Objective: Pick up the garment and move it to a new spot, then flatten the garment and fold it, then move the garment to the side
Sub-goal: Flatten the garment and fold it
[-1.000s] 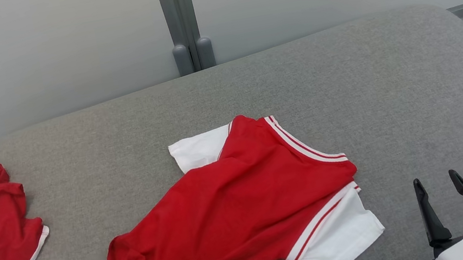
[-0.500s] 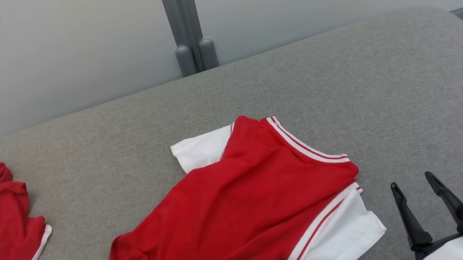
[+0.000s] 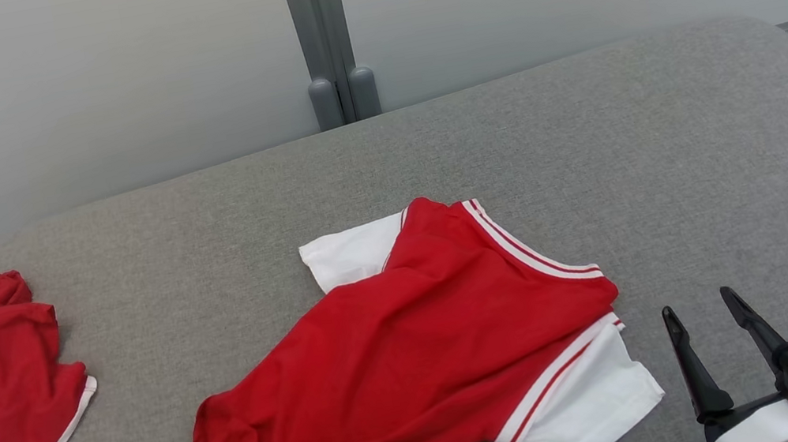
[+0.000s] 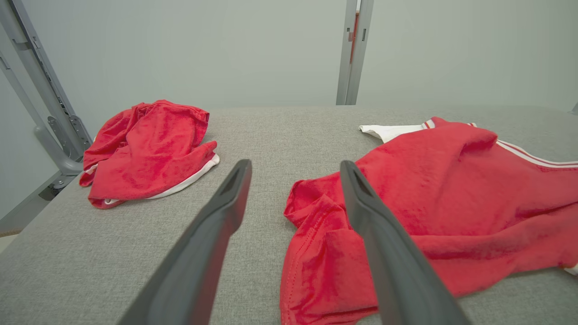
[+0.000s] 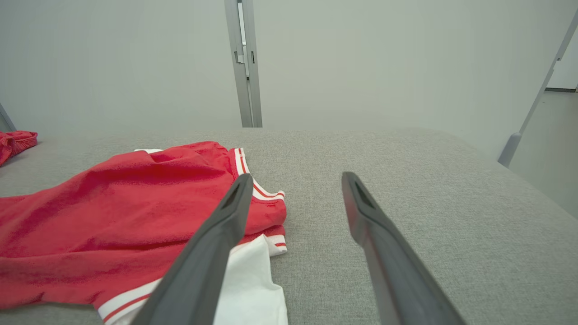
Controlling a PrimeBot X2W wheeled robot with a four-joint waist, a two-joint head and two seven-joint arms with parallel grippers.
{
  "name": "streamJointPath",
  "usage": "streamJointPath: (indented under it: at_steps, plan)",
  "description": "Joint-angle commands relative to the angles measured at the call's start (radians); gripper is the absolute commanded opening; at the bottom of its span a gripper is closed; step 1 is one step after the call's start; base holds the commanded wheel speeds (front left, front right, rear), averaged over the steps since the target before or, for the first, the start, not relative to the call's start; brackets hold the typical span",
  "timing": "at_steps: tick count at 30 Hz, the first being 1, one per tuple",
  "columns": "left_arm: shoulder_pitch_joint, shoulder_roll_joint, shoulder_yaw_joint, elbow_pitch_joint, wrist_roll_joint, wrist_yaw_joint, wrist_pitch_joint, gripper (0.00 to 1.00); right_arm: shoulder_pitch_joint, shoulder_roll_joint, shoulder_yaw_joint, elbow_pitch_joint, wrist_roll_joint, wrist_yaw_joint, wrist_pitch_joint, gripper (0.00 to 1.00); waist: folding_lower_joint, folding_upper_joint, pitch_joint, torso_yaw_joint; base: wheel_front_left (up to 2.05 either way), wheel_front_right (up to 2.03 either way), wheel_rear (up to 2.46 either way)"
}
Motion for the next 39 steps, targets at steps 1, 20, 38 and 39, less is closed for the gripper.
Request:
streamJointPath:
  at_steps: [1, 20, 38, 39]
  plan:
    - [0.013, 0.0, 0.005, 0.002, -0.003, -0.003, 0.0, 1.0, -0.003, -0.002, -0.002, -0.005, -0.008, -0.002, -0.003, 1.0, 0.0, 0.0, -0.001, 0.003, 0.0, 0.0, 0.0]
    - [0.019, 0.0, -0.001, 0.001, -0.003, -0.004, 0.0, 1.0, 0.003, -0.002, 0.007, 0.001, -0.016, -0.002, -0.003, 1.0, 0.0, 0.0, -0.006, 0.02, 0.0, 0.0, 0.0]
    - [0.017, 0.003, -0.019, 0.062, -0.004, -0.004, 0.0, 1.0, -0.051, -0.037, 0.051, -0.003, -0.005, -0.002, -0.003, 1.0, 0.0, 0.0, 0.012, 0.022, 0.0, 0.0, 0.0]
    - [0.013, 0.01, -0.028, 0.078, -0.003, -0.004, 0.0, 1.0, -0.055, -0.047, 0.061, 0.018, -0.003, -0.002, -0.003, 1.0, 0.0, 0.0, 0.014, 0.022, 0.0, 0.0, 0.0]
